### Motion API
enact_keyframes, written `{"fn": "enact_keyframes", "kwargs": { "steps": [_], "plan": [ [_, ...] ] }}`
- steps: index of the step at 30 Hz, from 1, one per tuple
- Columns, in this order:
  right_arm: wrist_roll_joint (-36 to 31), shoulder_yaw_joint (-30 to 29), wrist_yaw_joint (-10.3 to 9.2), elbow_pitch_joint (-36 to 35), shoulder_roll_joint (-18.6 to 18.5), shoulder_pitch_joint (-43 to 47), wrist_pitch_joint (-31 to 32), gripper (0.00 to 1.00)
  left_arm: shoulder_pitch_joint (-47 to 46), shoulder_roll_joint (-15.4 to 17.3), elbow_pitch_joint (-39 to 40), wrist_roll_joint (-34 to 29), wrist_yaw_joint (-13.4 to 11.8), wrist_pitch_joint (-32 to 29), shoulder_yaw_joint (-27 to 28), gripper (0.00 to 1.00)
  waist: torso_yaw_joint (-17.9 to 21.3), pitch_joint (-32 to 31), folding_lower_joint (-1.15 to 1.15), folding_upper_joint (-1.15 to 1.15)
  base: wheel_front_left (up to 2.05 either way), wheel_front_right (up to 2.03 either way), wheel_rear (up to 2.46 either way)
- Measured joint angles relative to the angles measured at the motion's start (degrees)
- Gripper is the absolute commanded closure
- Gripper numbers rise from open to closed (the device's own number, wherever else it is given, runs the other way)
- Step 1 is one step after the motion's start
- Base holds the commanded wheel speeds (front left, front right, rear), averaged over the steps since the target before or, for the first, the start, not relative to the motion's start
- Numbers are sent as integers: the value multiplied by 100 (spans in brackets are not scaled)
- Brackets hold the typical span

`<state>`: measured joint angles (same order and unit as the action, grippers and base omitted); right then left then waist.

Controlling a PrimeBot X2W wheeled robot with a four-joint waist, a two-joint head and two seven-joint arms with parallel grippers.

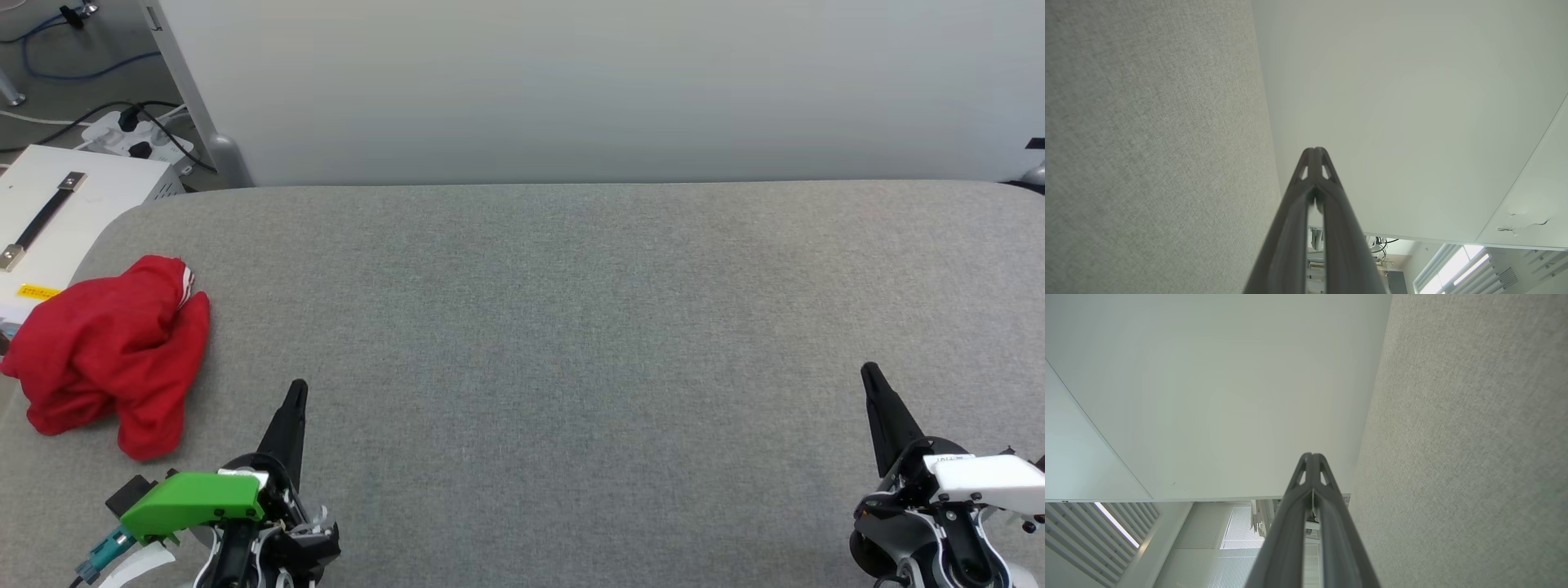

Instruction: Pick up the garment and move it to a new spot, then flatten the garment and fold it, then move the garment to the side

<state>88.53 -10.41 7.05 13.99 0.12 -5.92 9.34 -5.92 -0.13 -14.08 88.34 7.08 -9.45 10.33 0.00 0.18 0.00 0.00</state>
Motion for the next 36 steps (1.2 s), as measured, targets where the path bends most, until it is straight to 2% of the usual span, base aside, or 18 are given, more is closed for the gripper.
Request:
{"fn": "enact_keyframes", "kwargs": {
  "steps": [29,30,36],
  "plan": [
    [0,-1,0,0,-1,0,0,100,0,0,0,0,0,-1,-1,100,0,0,0,0,0,0,0],
    [-1,1,-3,0,0,1,0,0,1,0,0,-3,-2,0,-2,0,0,0,0,0,0,0,0],
    [-1,8,-4,0,3,1,-10,0,3,-1,11,-3,-8,12,-25,0,0,1,0,0,0,0,0]
  ]
}}
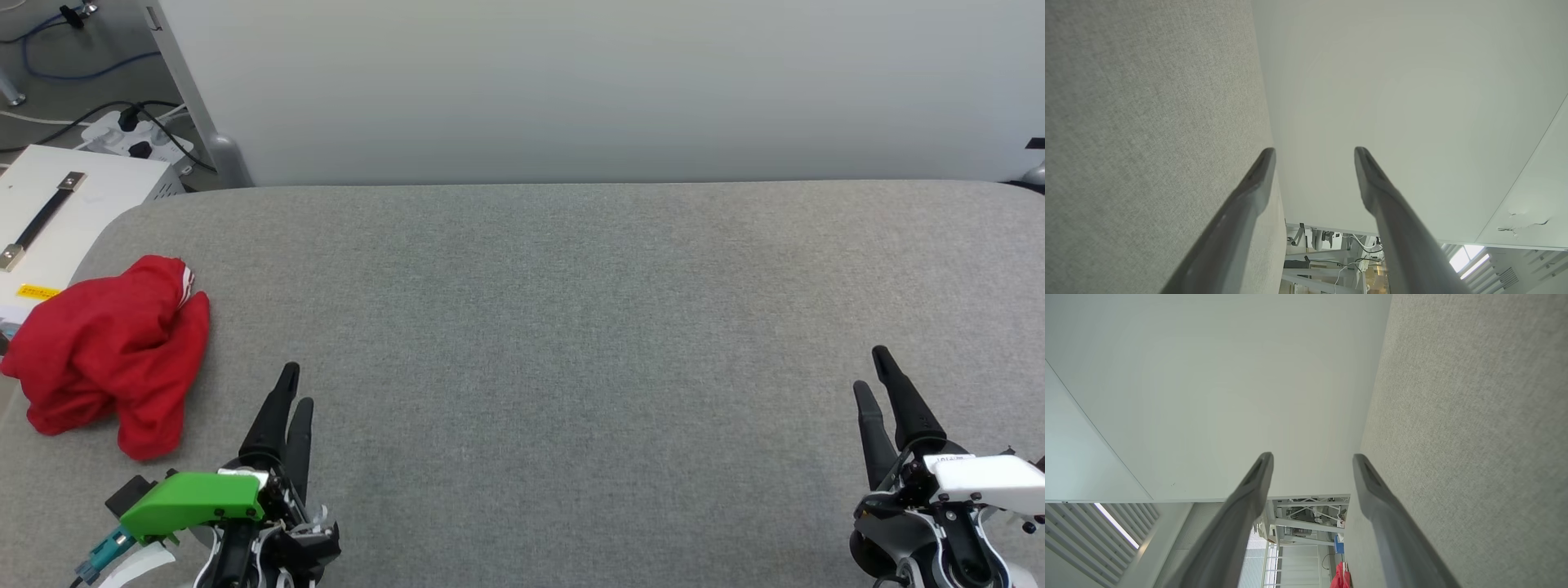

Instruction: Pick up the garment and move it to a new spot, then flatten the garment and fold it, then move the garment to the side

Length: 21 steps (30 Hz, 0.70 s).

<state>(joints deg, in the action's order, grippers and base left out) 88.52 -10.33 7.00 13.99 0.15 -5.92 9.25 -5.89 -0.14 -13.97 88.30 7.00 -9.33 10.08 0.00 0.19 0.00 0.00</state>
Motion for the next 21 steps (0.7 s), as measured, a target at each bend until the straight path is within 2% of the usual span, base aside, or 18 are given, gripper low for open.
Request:
{"fn": "enact_keyframes", "kwargs": {
  "steps": [9,21],
  "plan": [
    [-248,13,0,-43,-1,1,-179,0,7,1,43,-190,0,179,31,0,0,10,0,0,0,0,0],
    [-1206,33,1,-364,-3,7,-408,0,9,3,343,-1151,-133,412,62,0,1,30,-1,0,0,0,0]
  ]
}}
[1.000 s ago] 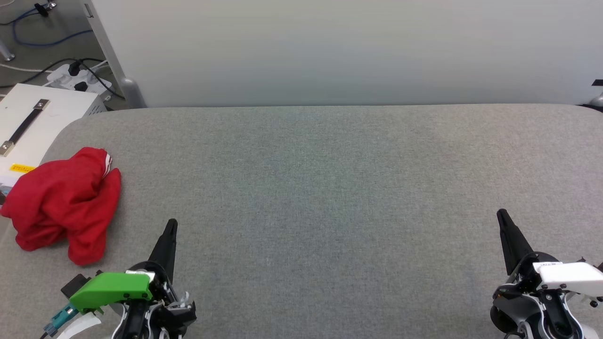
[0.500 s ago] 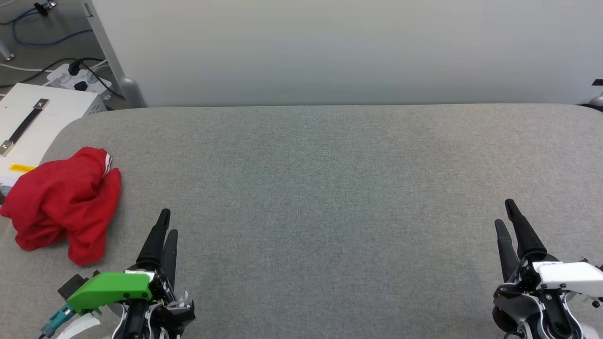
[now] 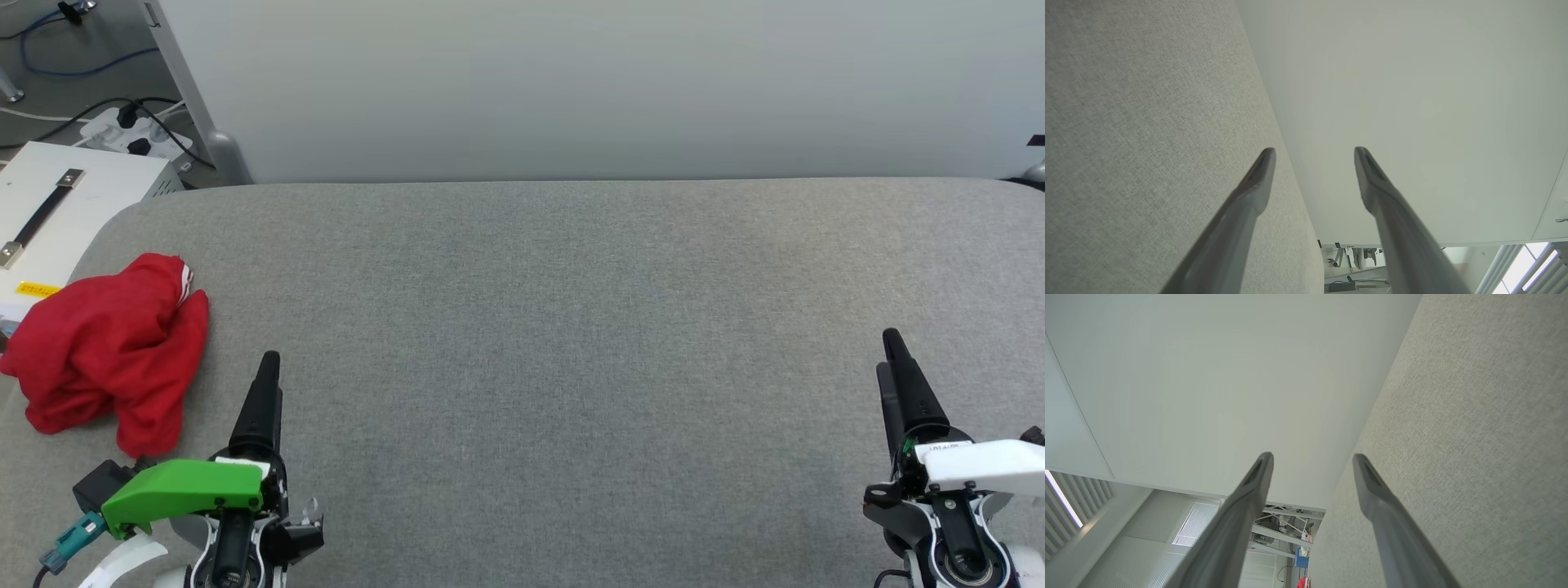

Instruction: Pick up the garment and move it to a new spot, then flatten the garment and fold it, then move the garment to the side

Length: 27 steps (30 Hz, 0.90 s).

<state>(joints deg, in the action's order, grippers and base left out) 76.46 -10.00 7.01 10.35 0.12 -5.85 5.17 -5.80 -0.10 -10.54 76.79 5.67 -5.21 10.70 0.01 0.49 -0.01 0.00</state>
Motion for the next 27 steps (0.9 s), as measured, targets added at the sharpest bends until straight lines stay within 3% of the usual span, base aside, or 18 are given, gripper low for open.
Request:
{"fn": "enact_keyframes", "kwargs": {
  "steps": [15,27],
  "plan": [
    [-1536,233,0,-449,-11,92,-277,0,97,19,274,-1494,-348,275,-261,0,1,13,0,0,0,0,0],
    [-2594,419,0,-576,-18,174,-504,0,120,219,356,-2402,-644,512,-570,0,2,11,0,0,0,0,0]
  ]
}}
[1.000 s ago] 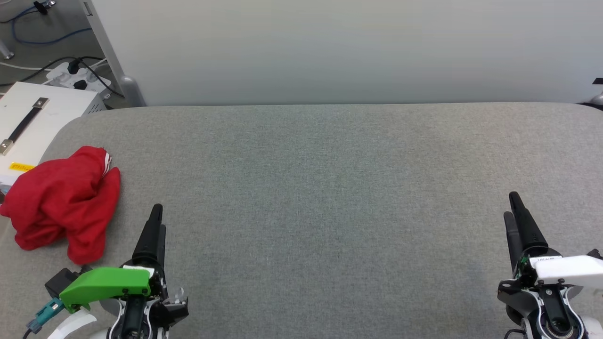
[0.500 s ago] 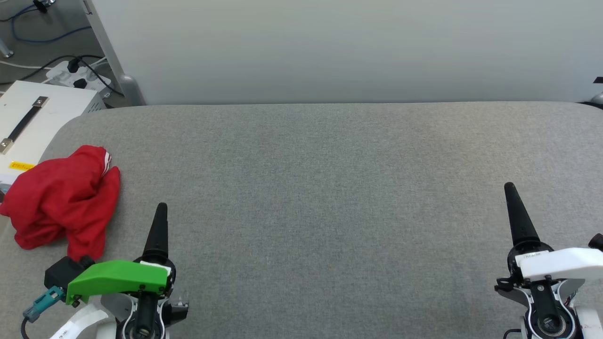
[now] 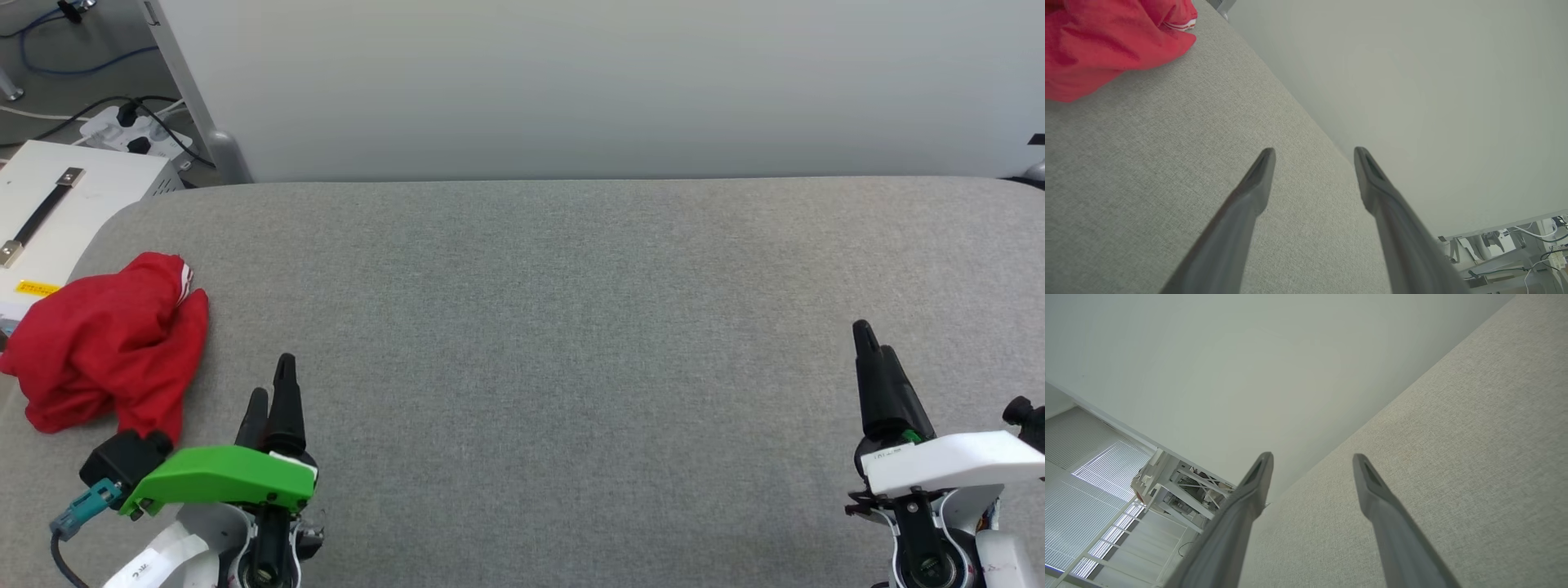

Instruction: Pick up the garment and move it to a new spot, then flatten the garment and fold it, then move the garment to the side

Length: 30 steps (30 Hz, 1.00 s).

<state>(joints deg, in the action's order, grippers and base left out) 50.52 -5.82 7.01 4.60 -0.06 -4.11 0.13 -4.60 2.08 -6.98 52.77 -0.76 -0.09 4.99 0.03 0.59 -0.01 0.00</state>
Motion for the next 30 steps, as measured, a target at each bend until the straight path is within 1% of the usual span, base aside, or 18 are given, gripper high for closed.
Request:
{"fn": "enact_keyframes", "kwargs": {
  "steps": [25,30],
  "plan": [
    [-1981,232,1,-196,-26,168,-477,0,101,437,183,-1649,-679,472,-746,0,1,28,0,0,0,0,0],
    [-2361,270,1,-258,-31,182,-581,0,102,512,233,-1974,-781,573,-881,0,-1,29,0,0,0,0,0]
  ]
}}
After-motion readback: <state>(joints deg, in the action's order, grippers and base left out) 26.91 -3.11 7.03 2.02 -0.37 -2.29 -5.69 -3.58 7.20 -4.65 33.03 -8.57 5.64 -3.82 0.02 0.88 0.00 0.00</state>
